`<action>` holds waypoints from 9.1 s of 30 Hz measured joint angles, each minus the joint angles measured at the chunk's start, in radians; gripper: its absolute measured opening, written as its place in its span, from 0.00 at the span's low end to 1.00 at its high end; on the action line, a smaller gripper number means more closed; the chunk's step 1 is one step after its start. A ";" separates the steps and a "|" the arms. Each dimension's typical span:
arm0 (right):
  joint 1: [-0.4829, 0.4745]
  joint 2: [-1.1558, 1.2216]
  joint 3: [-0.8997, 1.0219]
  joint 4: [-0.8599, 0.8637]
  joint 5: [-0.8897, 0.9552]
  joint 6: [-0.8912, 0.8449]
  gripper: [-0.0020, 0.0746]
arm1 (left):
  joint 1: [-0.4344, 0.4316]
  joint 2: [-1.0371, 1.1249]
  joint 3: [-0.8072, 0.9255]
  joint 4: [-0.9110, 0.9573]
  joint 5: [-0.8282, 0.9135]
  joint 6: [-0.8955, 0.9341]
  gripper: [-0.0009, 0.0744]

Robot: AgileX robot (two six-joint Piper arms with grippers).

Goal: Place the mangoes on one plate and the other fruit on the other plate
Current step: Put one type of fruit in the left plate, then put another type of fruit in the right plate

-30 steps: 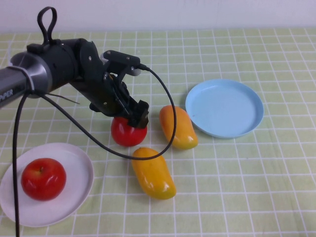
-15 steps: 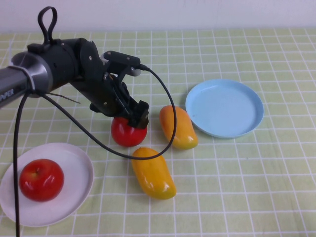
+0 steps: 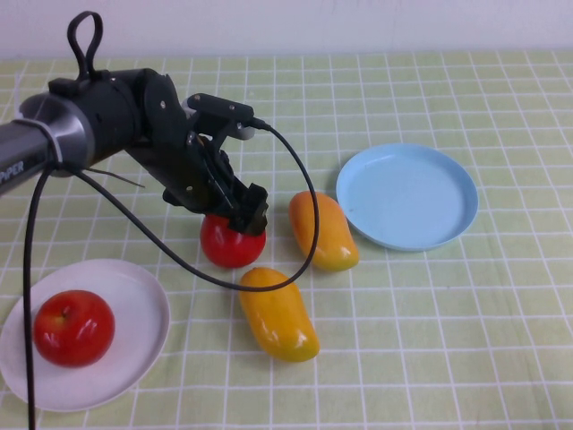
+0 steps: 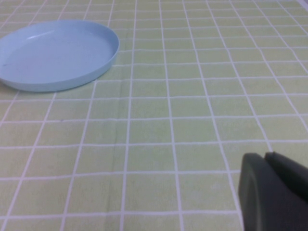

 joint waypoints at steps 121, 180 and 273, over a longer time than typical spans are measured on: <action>0.004 0.000 0.000 0.000 0.000 0.000 0.01 | -0.051 -1.346 0.874 0.423 -0.310 -0.459 0.02; 0.004 0.000 0.000 0.000 0.000 0.000 0.00 | 0.351 -1.968 1.527 0.211 -0.428 -0.318 0.02; 0.761 2.076 -1.736 0.203 0.684 0.020 0.93 | 0.351 -1.968 1.527 0.213 -0.428 -0.318 0.02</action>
